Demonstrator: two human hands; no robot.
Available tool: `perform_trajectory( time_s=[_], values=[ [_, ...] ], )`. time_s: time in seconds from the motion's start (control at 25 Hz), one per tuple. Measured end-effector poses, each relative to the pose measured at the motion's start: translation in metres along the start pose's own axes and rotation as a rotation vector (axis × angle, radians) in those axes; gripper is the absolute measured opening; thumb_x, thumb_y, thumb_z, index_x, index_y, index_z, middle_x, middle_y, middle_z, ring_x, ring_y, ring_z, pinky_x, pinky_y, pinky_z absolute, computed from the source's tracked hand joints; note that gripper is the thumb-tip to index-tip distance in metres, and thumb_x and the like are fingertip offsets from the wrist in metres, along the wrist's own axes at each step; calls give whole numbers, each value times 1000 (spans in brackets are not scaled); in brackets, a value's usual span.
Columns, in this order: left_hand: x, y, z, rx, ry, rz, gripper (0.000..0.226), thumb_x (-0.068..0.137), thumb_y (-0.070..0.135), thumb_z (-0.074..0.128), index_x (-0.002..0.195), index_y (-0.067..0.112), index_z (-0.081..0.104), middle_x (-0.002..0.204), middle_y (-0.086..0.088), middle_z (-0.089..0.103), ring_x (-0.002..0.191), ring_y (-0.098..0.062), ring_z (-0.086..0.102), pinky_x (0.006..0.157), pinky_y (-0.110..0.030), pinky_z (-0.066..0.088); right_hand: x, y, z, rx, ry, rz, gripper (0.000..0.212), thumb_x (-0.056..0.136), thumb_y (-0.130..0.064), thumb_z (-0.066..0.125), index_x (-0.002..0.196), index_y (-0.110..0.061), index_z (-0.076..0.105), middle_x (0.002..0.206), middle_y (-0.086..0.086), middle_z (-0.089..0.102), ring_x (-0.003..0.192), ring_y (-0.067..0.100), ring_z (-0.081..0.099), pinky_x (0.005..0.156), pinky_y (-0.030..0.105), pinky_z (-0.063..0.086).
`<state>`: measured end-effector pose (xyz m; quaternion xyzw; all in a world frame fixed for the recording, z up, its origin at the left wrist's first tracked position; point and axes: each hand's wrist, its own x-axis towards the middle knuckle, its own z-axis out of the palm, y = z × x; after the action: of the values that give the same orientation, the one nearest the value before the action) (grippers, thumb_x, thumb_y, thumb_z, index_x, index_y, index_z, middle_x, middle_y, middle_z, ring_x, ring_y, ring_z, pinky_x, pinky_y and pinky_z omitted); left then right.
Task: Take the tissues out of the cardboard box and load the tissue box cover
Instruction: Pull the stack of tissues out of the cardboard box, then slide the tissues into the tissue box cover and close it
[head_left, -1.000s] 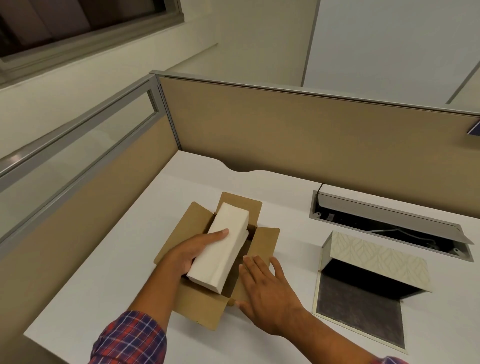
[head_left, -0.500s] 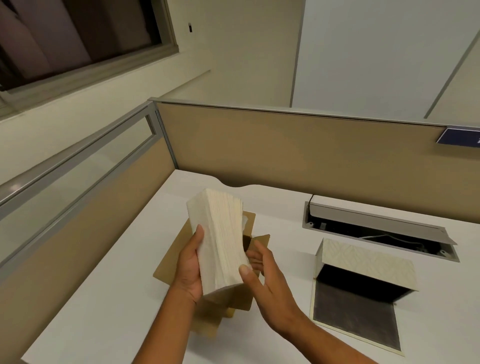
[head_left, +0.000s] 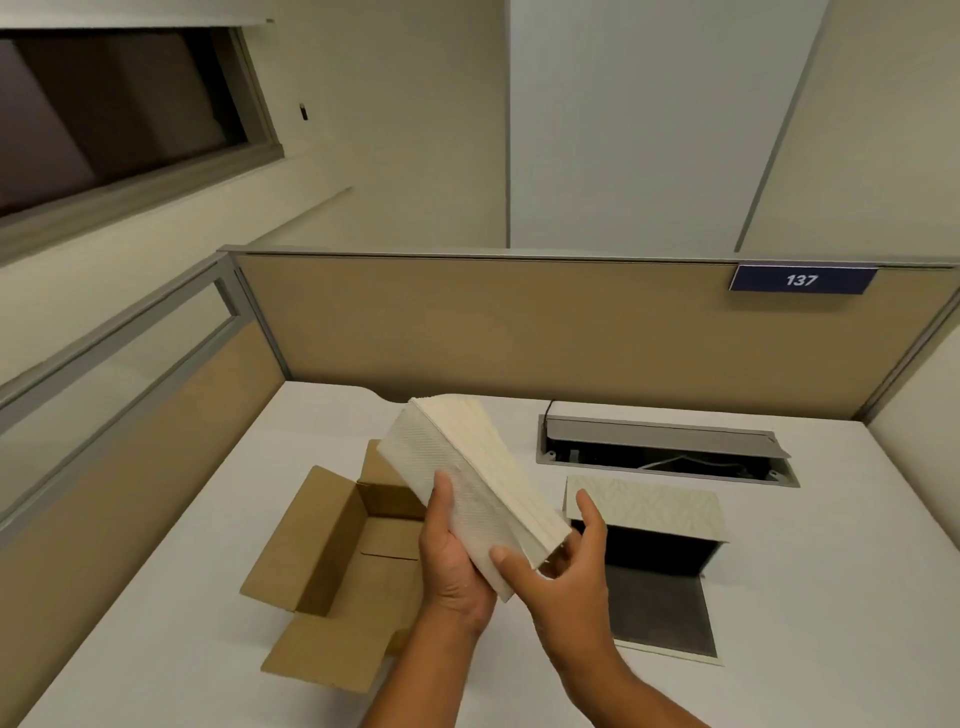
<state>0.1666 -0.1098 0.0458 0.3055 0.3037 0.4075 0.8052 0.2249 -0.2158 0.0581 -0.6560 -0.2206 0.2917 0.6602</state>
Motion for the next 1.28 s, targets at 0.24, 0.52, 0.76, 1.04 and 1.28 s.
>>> perform_trajectory(
  time_s=[0.24, 0.52, 0.76, 1.04, 1.28],
  values=[
    [0, -10, 22, 53, 76, 60, 67, 83, 61, 79, 141, 30, 63, 130, -8, 77, 118, -30, 75, 84, -43, 66, 1, 12, -64, 139, 177, 150, 101, 61, -55, 85, 149, -49, 34, 119, -17, 69, 102, 9, 72, 79, 26, 59],
    [-13, -50, 0, 433, 56, -229, 51, 92, 47, 74, 135, 22, 63, 131, -14, 68, 123, -32, 64, 93, -49, 64, 9, 44, -139, 211, 212, 452, 41, 90, -34, 68, 129, -25, 58, 125, 6, 64, 114, 28, 62, 90, 46, 57],
    [-26, -86, -14, 660, 122, -622, 40, 92, 56, 73, 108, 23, 57, 121, -13, 62, 110, -31, 63, 78, -44, 60, -1, 75, -185, 91, 183, 696, 29, 95, -34, 63, 119, -18, 62, 123, 13, 67, 113, 32, 63, 89, 47, 53],
    [-9, -123, -5, 948, 97, -634, 30, 102, 57, 56, 101, 27, 58, 108, 1, 63, 98, -20, 62, 71, -32, 58, 29, 95, -212, 46, 234, 755, 49, 106, -50, 50, 143, -19, 49, 141, 7, 56, 126, 31, 54, 107, 52, 48],
    [32, -141, 11, 1021, 28, -606, 21, 105, 54, 52, 100, 34, 55, 105, 9, 63, 95, -16, 61, 70, -29, 53, 77, 103, -219, -51, 219, 707, 54, 108, -50, 42, 151, -17, 43, 140, 5, 51, 125, 27, 49, 111, 49, 44]
  ],
)
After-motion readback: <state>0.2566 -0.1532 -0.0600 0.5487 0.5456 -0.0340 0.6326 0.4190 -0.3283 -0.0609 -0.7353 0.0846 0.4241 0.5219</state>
